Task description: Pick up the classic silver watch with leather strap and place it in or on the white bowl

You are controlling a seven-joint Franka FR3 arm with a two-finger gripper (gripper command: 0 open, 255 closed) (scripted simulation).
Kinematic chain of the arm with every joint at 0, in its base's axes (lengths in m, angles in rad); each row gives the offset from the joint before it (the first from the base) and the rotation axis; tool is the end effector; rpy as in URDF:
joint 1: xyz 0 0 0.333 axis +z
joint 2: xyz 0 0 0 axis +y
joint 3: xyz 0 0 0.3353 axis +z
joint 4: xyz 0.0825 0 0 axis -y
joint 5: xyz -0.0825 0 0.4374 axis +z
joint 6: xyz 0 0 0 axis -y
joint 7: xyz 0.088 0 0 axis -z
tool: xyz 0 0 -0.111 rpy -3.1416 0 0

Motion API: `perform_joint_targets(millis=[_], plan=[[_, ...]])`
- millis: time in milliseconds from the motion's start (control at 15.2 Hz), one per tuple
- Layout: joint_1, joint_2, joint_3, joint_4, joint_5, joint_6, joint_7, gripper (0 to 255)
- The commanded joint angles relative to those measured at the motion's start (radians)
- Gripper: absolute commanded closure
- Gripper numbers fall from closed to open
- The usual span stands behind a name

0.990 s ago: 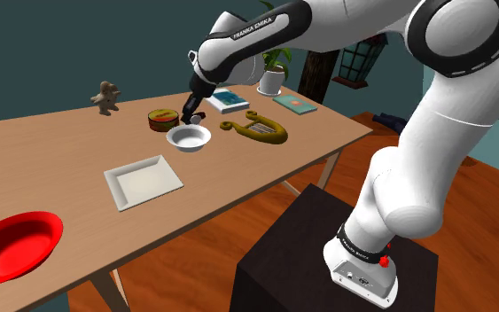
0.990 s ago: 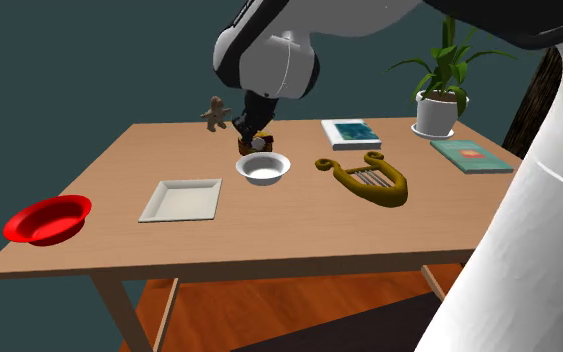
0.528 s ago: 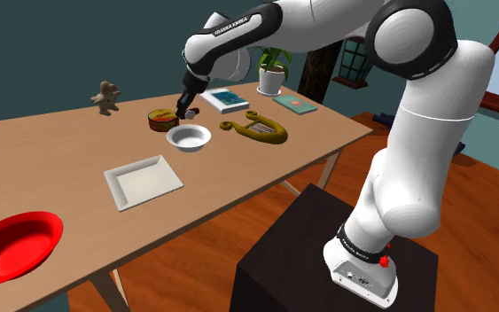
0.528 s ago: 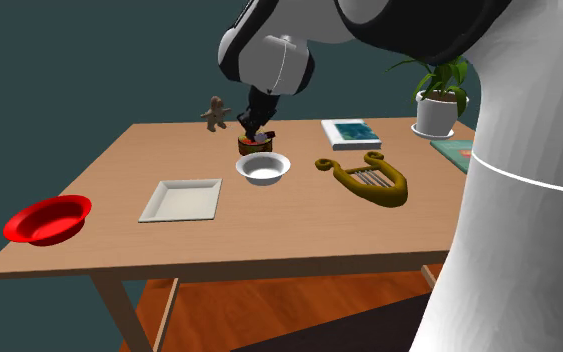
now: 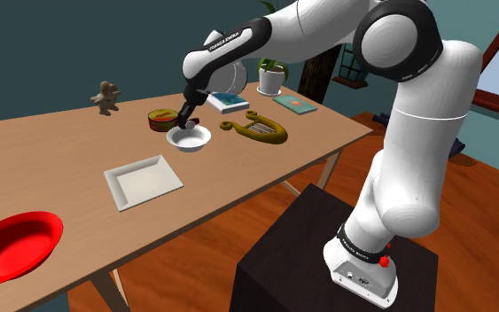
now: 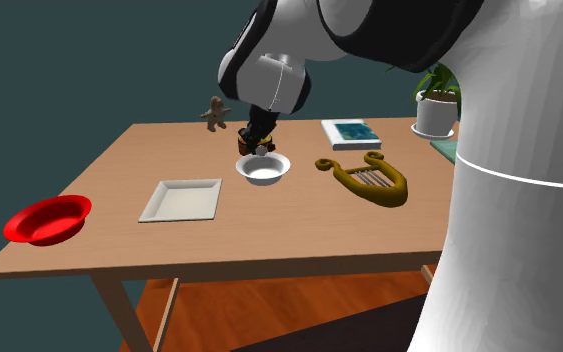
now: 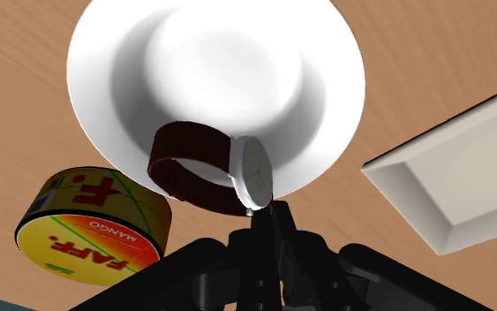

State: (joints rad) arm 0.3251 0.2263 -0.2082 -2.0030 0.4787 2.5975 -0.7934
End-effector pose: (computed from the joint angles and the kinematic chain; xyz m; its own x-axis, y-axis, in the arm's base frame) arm 0.6685 0.0754 0.3689 0.7599 0.4733 0.4456 0.5326 -0.8463 -0.0092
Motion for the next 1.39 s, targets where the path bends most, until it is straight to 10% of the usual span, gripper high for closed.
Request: perform_joint_targets(millis=[0,726,792,1320], plan=[[-0.004,0.015,0.007,-0.008,0.019,0.021,-0.018,255],[-0.011,0.042,0.020,-0.018,0.052,0.055,-0.049,255],[-0.011,0.042,0.020,-0.018,0.052,0.055,-0.049,0],[-0.003,-0.053,-0.008,-0.054,-0.007,0.001,-0.010,0]])
